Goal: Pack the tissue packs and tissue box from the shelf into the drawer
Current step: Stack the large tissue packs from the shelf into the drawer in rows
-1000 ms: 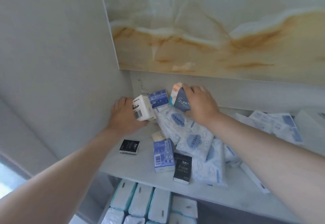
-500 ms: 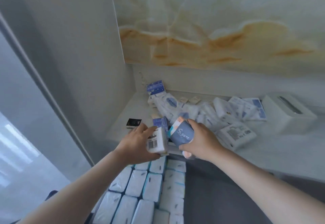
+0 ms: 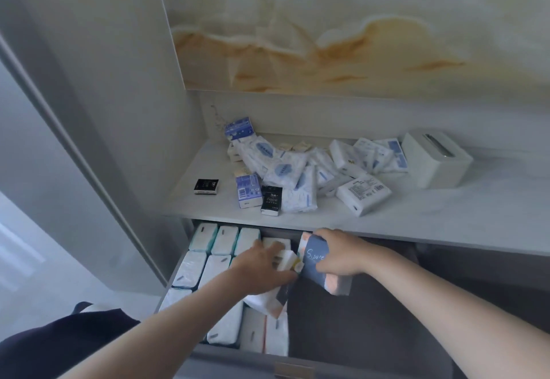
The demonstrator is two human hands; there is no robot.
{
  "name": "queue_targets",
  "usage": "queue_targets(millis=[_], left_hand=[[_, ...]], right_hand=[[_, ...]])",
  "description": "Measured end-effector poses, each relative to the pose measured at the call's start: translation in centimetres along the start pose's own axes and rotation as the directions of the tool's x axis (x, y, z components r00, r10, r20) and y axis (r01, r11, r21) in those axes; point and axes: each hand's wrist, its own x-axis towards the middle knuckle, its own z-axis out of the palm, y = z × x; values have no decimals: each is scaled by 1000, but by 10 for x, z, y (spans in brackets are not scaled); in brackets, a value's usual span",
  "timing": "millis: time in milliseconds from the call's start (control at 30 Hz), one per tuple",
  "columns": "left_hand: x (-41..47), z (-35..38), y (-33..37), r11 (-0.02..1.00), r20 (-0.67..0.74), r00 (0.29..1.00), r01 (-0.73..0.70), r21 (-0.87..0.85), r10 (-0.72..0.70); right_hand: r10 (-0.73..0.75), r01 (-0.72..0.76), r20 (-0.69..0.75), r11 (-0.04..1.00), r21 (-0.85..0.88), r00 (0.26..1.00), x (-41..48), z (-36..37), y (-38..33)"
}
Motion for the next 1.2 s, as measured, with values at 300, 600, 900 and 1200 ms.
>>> queue_targets(millis=[300, 600, 900, 1200], left_hand=[[19, 39, 2, 880, 12, 996, 73, 469, -89], [31, 23, 11, 923, 11, 924, -384, 34, 383], [35, 28, 8, 888, -99, 966, -259, -381, 239], [54, 20, -9, 957, 309, 931, -249, 146, 195]], right_hand=[[54, -61, 60, 991, 119, 997, 4, 16, 15], [63, -41, -52, 934, 354, 997, 25, 27, 8], [124, -157, 97, 700, 697, 987, 33, 35, 15], [379, -389, 85, 895, 217, 921, 41, 41, 19]])
